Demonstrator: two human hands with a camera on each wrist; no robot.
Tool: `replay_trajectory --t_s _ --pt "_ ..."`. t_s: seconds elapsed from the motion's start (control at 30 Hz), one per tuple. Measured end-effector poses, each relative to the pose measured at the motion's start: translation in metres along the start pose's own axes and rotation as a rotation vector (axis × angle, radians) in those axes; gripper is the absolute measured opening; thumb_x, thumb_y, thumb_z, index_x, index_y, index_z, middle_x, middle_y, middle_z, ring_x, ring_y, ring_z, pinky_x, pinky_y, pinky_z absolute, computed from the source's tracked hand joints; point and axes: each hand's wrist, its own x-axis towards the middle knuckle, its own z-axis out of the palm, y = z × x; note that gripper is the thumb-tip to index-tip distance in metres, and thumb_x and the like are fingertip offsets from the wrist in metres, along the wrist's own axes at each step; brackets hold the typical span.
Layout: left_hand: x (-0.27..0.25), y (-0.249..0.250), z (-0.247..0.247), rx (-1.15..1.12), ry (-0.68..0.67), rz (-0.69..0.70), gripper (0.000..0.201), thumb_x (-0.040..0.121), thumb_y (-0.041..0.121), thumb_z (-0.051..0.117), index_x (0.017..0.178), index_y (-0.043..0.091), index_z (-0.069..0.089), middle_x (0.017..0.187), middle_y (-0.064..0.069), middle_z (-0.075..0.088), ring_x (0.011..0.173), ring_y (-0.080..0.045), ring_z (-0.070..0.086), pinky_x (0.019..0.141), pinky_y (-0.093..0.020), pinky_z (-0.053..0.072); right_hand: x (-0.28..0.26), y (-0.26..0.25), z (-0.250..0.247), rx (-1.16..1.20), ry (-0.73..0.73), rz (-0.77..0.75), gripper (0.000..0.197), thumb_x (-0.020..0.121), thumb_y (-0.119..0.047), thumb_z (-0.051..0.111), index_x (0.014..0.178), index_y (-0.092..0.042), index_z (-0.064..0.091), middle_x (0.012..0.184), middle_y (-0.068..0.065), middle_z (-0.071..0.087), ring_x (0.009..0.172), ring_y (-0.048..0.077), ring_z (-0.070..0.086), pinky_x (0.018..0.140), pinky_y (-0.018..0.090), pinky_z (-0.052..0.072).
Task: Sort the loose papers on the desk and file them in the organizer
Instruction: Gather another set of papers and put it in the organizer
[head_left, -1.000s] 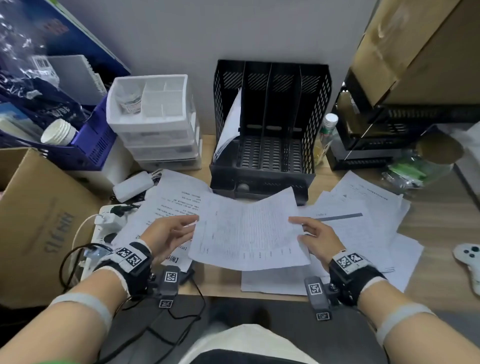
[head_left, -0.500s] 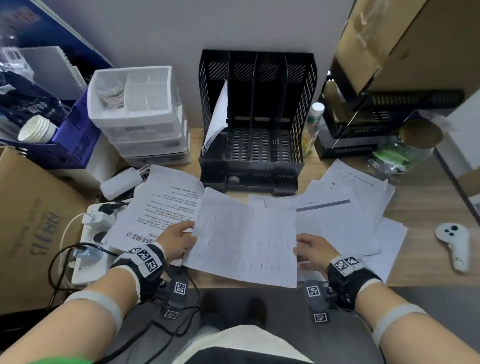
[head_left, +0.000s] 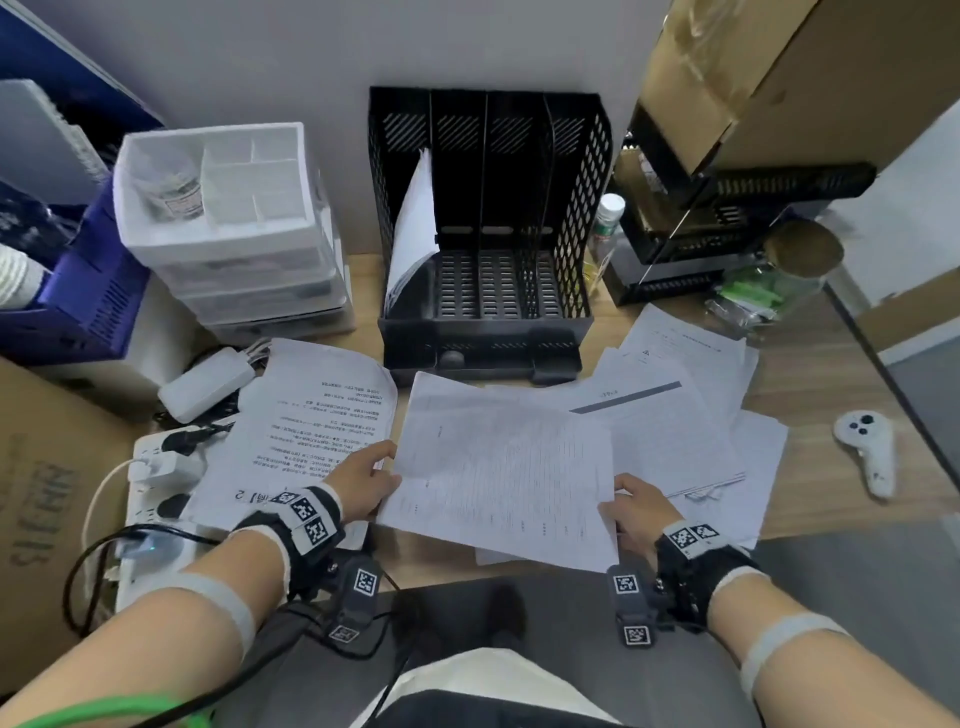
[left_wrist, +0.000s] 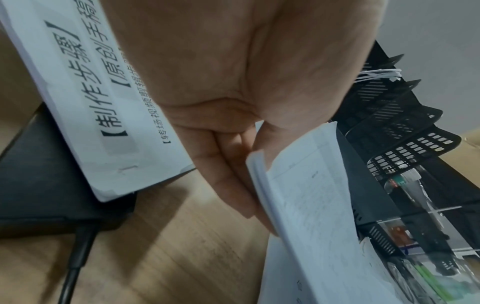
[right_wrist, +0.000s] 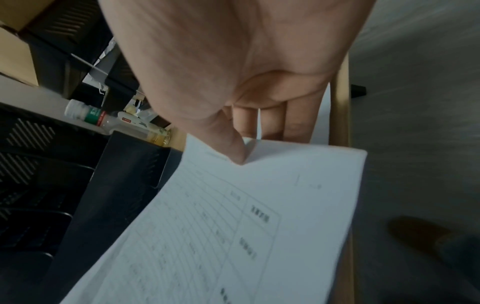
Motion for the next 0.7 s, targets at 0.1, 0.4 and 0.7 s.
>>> replay_trajectory --t_s 0.1,0.4,0.7 --pt "-0.001 0.005 -0.002 -0.172 0.023 -0.005 0.015 0.098 0.012 0.056 0.112 0.009 0.061 0.106 -0.026 0.074 0.095 -0.038 0.073 0.078 -0.047 0.062 0.002 0.006 -0.003 0.075 0.043 -0.016 0.024 0.079 -0.007 0.056 0.1 -0.016 0.064 0.105 0.01 0.072 0.095 0.032 0.067 0.083 0.046 0.056" --pt "-0.013 0.014 -0.009 -0.269 -0.122 0.028 0.034 0.095 0.005 0.06 0.124 0.023 0.061 0.12 -0.01 0.07 0.1 -0.026 0.071 0.074 -0.036 0.063 -0.005 -0.011 0.008 0.179 -0.006 0.038 0.029 0.079 0.001 0.056 0.105 -0.009 0.063 0.111 0.014 0.07 0.103 0.036 0.067 0.09 0.053 0.056" --pt "0.025 0.046 0.053 -0.112 -0.271 0.004 0.023 0.094 0.02 0.065 0.106 0.0 0.069 0.098 -0.022 0.071 0.081 -0.024 0.069 0.094 -0.048 0.058 -0.007 0.003 -0.073 -0.217 0.284 -0.096 0.03 0.089 -0.009 0.058 0.119 -0.013 0.064 0.108 0.009 0.066 0.092 0.026 0.059 0.064 0.022 0.049"
